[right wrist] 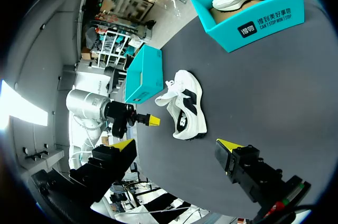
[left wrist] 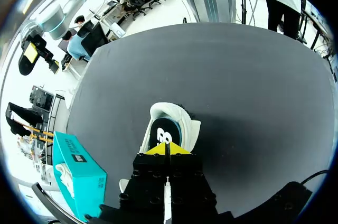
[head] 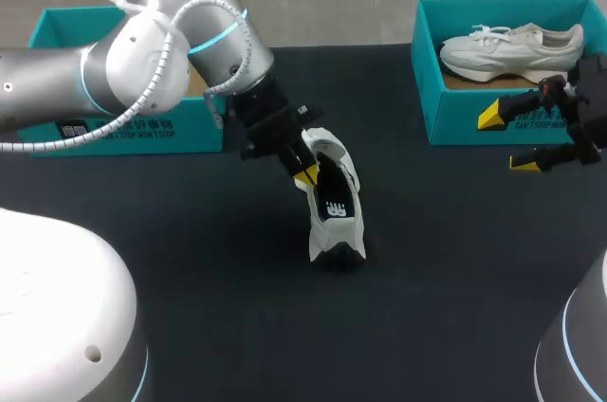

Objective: Take the shoe out of the shoebox, open the shoe tongue, remove and reinsert the insole, then place the shoe into the shoebox

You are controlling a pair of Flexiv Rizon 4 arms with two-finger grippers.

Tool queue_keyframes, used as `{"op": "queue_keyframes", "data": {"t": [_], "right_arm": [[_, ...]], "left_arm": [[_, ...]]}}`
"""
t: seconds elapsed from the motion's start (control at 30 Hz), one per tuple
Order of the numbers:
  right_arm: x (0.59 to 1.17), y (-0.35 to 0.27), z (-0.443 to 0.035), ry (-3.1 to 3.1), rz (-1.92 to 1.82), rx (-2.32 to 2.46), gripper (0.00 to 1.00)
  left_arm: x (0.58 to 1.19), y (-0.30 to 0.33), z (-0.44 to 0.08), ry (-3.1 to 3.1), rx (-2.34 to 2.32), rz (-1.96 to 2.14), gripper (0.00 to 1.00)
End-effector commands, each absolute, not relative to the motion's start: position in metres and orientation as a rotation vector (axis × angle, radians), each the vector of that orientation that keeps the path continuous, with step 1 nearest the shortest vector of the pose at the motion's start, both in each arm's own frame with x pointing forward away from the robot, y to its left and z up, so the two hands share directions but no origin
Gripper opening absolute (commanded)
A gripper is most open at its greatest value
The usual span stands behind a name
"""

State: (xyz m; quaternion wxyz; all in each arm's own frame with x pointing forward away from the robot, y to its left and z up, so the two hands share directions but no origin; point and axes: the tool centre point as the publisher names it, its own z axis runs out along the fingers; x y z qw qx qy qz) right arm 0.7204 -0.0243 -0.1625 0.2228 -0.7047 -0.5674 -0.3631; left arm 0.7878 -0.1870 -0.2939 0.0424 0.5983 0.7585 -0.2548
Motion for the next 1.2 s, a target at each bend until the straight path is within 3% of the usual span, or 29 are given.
{"op": "queue_keyframes", "data": {"t": [0.03, 0.53, 1.2], "right_arm": [[0.719, -0.024, -0.163, -1.566, -1.002, -1.950, 1.00], [0.719, -0.024, -0.163, -1.566, -1.002, -1.950, 1.00], [0.719, -0.024, -0.163, -1.566, -1.002, -1.950, 1.00]], "left_arm": [[0.792, -0.192, -0.294, 2.491, 2.041, -0.547, 0.00], [0.792, -0.193, -0.300, 2.552, 2.048, -0.446, 0.00], [0.794, -0.214, -0.345, 2.386, 2.213, -0.439, 0.00]]}}
